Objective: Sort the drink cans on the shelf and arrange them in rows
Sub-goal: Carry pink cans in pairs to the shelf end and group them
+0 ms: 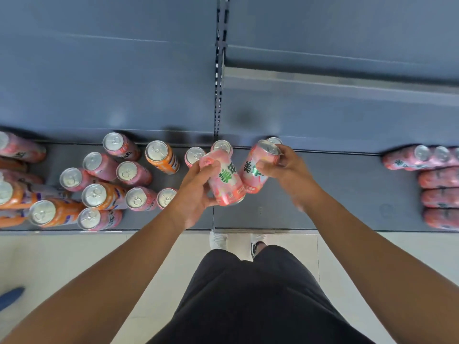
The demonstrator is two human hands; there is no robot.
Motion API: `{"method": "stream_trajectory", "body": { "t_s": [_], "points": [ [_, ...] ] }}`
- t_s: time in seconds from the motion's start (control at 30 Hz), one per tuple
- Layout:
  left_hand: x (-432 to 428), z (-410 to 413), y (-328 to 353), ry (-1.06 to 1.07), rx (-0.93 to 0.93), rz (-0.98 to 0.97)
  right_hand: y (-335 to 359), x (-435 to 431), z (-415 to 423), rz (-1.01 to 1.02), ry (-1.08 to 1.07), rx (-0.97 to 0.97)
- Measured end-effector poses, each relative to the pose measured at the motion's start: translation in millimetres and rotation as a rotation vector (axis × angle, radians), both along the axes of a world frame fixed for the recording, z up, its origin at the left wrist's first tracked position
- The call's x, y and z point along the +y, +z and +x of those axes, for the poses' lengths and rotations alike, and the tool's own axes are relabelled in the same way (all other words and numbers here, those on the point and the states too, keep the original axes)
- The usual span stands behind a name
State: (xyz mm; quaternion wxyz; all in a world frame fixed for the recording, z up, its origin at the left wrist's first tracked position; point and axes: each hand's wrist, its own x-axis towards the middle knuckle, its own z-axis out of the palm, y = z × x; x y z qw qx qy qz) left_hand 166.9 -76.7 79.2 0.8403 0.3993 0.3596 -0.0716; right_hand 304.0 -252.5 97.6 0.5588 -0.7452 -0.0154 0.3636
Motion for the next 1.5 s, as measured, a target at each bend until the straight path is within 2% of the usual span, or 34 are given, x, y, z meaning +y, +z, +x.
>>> {"method": "stream_trajectory", "body": {
  "t_s": [0.13, 0.4, 0.5, 0.6, 0.77, 1.0, 1.23, 1.5],
  "points": [
    [-15, 7, 27, -0.039, -0.027, -0.052, 16, -18, -11, 0.088, -0.093, 0.092],
    [-52, 13, 63, -0.301, -0.091, 0.146, 36, -72, -38, 0.371, -0.347, 0.382],
    [-76, 19, 74, -0.349, -0.101, 0.232, 49, -95, -50, 0.395, -0.394, 0.405],
    [-108, 26, 82, -0.35, -0.123, 0.251, 60, -124, -60, 0.346, -0.38, 0.32],
    [-172, 32, 93, -0.439, -0.186, 0.391, 73, -187, -64, 0.182, -0.338, 0.032],
    [-279, 38, 101, -0.46, -0.267, 0.505, 97, -301, -67, 0.145, -0.289, -0.245],
    [-369, 55, 110, -0.591, -0.402, 0.634, 105, -397, -62, 0.078, -0.296, -0.394],
    [-405, 87, 107, -0.824, -0.472, 0.775, 92, -449, -39, 0.092, -0.341, -0.425]
  ]
}}
